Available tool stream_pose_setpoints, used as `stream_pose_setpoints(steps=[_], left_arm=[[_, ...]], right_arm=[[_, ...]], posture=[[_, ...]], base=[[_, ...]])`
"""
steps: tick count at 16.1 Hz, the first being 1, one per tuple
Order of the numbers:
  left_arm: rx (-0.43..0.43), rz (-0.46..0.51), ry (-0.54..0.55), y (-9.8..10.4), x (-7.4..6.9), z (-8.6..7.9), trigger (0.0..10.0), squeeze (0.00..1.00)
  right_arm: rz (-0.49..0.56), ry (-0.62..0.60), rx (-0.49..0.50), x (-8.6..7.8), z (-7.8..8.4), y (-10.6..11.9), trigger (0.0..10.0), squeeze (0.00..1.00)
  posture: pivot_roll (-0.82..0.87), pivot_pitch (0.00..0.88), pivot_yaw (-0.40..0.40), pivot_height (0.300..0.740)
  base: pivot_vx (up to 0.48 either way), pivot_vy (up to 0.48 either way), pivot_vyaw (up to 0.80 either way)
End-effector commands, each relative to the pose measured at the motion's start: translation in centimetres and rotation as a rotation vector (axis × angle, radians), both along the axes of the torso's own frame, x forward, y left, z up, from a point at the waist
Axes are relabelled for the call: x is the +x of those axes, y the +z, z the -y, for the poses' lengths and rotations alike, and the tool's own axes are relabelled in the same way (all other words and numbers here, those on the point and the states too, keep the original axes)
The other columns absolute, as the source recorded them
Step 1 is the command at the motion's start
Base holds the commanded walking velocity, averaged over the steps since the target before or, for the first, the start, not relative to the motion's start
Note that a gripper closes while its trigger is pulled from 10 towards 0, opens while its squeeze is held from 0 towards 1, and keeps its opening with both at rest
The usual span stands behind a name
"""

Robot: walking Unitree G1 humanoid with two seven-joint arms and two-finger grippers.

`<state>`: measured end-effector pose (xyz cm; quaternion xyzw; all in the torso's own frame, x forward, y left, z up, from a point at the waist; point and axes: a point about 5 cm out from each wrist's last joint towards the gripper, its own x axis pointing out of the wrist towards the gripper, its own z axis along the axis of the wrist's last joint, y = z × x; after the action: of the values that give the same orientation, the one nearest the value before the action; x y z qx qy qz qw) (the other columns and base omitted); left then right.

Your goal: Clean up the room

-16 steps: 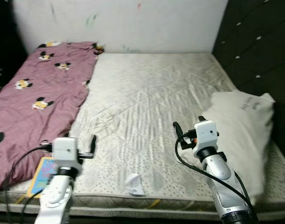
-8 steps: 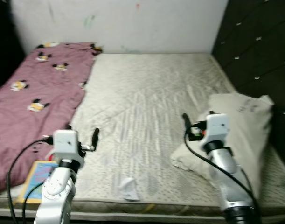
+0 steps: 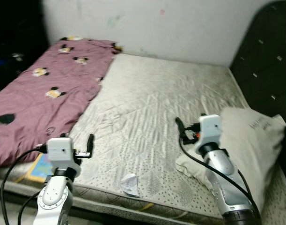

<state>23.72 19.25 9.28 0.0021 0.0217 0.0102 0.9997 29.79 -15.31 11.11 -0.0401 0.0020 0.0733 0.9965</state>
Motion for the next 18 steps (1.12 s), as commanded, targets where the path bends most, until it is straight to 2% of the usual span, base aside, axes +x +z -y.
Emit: stream_pose_setpoints(steps=[1, 3, 5, 7, 9, 11, 13, 16, 18], left_arm=[[0.001, 0.005, -0.017, 0.3, 0.1, 0.0, 10.0, 0.0], [-0.018, 0.004, -0.057, 0.5, 0.0, 0.4, 10.0, 0.0], [-0.026, -0.002, -0.065, 0.5, -0.1, 0.5, 10.0, 0.0], [-0.028, -0.01, -0.066, 0.4, -0.2, 0.6, 10.0, 0.0], [-0.032, -0.014, -0.066, 0.5, -0.2, 0.7, 10.0, 0.0], [-0.032, -0.045, -0.087, 0.0, -0.7, 1.4, 10.0, 0.0], [-0.029, -0.056, -0.099, -0.3, -1.2, 1.8, 10.0, 0.0], [0.002, -0.049, -0.056, -0.2, -0.9, 1.3, 10.0, 0.0], [0.022, -0.037, -0.032, 0.1, -0.8, 0.8, 10.0, 0.0]], right_arm=[[0.025, -0.023, -0.005, 0.0, 0.2, 0.8, 10.0, 0.0], [0.0, -0.076, 0.01, -0.5, 1.1, 0.4, 10.0, 0.0], [-0.01, -0.084, 0.019, -0.8, 1.1, 0.3, 10.0, 0.0], [-0.036, -0.08, 0.07, -0.9, 1.0, 0.2, 10.0, 0.0], [-0.028, -0.075, 0.058, -0.9, 1.1, 0.6, 10.0, 0.0], [0.024, 0.011, 0.034, -1.0, 0.2, 1.4, 10.0, 0.0], [-0.006, 0.034, 0.032, -1.6, -0.5, 1.0, 10.0, 0.0], [0.0, 0.048, 0.039, -1.7, -0.4, 1.3, 10.0, 0.0], [-0.011, 0.017, -0.01, -1.3, 0.2, 1.3, 10.0, 0.0]], posture=[[0.0, 0.0, -0.091, 0.74], [-0.01, 0.0, -0.074, 0.74], [-0.01, 0.0, -0.072, 0.74], [-0.01, 0.0, -0.078, 0.74], [-0.02, 0.017, -0.076, 0.74], [-0.01, 0.027, -0.073, 0.74], [-0.02, 0.027, -0.081, 0.74], [-0.02, 0.032, -0.085, 0.74], [-0.03, 0.041, -0.091, 0.74]], base=[[0.0, 0.0, 0.0], [0.0, 0.135, 0.0], [0.0, 0.48, 0.0], [0.0, 0.48, 0.0], [0.0, 0.48, 0.0], [0.0, 0.48, 0.0], [0.0, 0.48, 0.0], [0.0, 0.48, 0.0], [0.0, 0.24, 0.0]])
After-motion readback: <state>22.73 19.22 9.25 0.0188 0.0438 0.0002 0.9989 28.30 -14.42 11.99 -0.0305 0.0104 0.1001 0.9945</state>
